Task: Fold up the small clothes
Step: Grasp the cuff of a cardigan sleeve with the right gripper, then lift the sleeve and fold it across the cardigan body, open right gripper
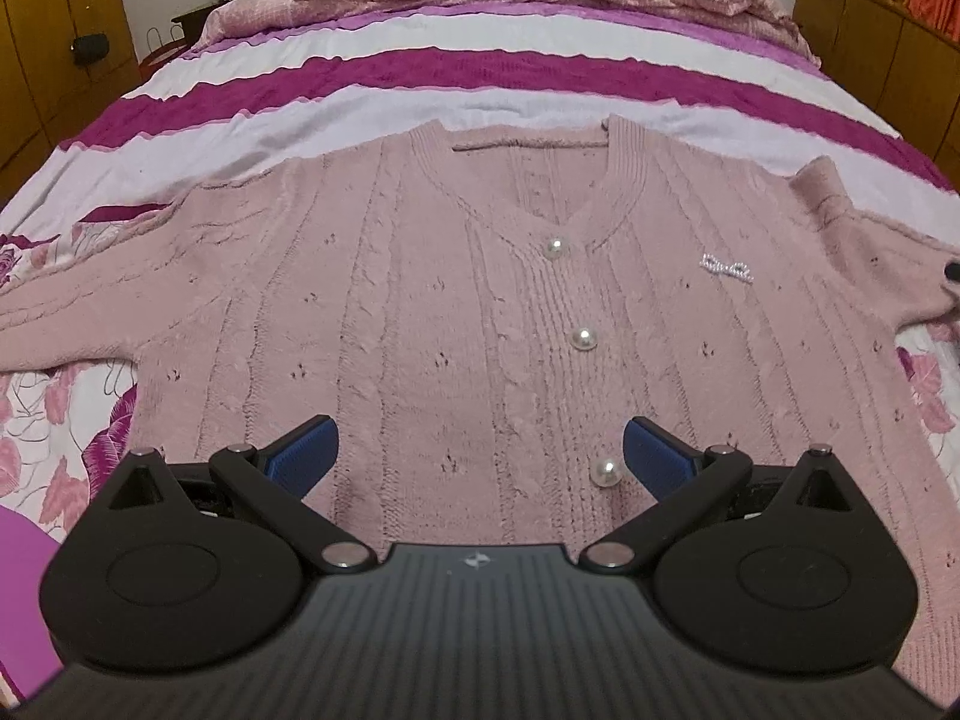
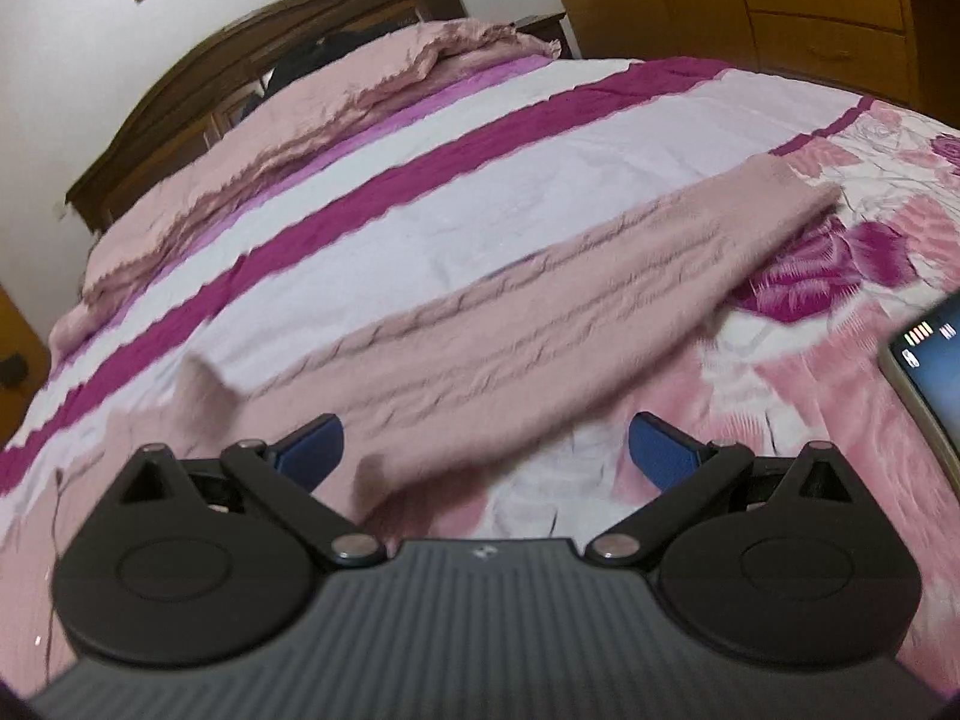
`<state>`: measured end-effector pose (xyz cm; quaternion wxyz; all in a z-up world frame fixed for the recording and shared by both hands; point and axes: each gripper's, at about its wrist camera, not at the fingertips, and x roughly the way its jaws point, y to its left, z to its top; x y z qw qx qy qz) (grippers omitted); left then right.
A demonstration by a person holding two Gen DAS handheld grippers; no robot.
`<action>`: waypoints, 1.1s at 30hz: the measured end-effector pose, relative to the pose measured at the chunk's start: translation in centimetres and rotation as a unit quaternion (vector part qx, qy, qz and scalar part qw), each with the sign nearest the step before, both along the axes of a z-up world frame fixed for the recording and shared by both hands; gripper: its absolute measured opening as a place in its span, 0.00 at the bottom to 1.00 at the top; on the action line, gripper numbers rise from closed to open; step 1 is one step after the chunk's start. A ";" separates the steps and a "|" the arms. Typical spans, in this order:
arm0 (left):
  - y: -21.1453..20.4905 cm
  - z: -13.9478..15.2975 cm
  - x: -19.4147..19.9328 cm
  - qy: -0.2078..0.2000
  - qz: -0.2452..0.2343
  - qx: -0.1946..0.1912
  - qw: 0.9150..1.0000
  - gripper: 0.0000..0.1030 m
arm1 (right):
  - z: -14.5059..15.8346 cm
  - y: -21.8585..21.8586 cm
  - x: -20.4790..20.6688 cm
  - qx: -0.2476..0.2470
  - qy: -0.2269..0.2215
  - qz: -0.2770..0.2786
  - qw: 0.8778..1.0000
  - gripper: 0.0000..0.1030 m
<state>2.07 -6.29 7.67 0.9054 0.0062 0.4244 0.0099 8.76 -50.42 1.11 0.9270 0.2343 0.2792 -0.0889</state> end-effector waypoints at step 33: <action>0.9 -0.3 -0.4 0.009 -0.003 0.004 1.000 1.00 | 8.1 -3.3 -2.2 -0.024 -0.120 -0.026 0.992 0.11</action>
